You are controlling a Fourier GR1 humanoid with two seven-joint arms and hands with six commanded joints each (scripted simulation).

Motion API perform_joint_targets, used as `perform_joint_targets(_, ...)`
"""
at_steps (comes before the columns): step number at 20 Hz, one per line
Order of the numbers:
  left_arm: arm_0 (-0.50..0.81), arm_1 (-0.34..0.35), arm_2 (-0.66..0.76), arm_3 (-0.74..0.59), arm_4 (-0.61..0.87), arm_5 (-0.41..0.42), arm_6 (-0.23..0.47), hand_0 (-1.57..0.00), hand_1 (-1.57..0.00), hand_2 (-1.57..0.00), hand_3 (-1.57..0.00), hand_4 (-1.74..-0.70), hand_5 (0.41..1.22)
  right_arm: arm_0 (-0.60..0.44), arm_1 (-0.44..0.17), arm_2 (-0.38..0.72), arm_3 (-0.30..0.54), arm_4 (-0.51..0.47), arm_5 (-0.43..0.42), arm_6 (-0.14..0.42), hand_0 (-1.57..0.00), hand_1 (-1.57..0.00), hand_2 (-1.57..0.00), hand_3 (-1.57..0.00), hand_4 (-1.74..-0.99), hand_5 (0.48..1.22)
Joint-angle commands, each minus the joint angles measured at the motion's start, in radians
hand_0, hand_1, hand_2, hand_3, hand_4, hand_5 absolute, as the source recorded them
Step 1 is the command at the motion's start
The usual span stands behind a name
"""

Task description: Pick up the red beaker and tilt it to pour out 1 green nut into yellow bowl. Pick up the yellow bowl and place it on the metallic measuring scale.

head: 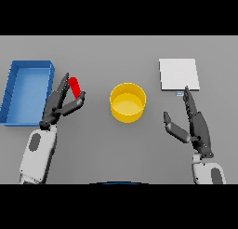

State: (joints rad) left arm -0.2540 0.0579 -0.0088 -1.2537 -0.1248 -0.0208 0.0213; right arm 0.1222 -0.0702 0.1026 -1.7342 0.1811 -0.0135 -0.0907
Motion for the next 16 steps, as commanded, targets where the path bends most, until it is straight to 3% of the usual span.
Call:
perform_joint_targets(1, -0.025, -0.003, 0.008, 0.032, -0.002, 0.007, -0.007, 0.0, 0.0, 0.0, 0.0, -1.33, 0.714, -0.011, -0.003, -0.002, 0.006, 0.006, -0.004, 0.016, 0.0, 0.0, 0.0, 0.0, -1.338, 0.688)
perform_joint_targets(5, -0.096, -0.004, 0.024, 0.117, -0.005, 0.01, -0.049, 0.0, 0.0, 0.0, 0.0, -1.32, 0.711, 0.006, 0.004, 0.003, 0.009, 0.0, 0.004, -0.011, 0.0, 0.0, 0.0, 0.0, -1.333, 0.687)
perform_joint_targets(8, -0.149, 0.001, 0.038, 0.179, -0.008, 0.012, -0.045, 0.0, 0.0, 0.0, 0.0, -1.31, 0.703, -0.003, 0.005, -0.003, 0.008, -0.008, 0.002, 0.0, 0.0, 0.0, 0.0, 0.0, -1.329, 0.684)
perform_joint_targets(14, -0.201, -0.005, 0.052, 0.264, -0.005, 0.0, -0.118, 0.0, 0.0, 0.0, 0.0, -1.36, 0.735, 0.01, 0.0, 0.001, -0.007, -0.01, 0.01, 0.008, 0.0, 0.0, 0.0, 0.0, -1.298, 0.682)
perform_joint_targets(16, -0.215, -0.018, 0.065, 0.275, 0.002, 0.021, -0.12, -0.08, -0.08, -0.12, -0.08, -1.42, 0.77, -0.008, 0.001, 0.0, 0.01, 0.008, -0.003, 0.011, 0.0, 0.0, 0.0, 0.0, -1.291, 0.684)
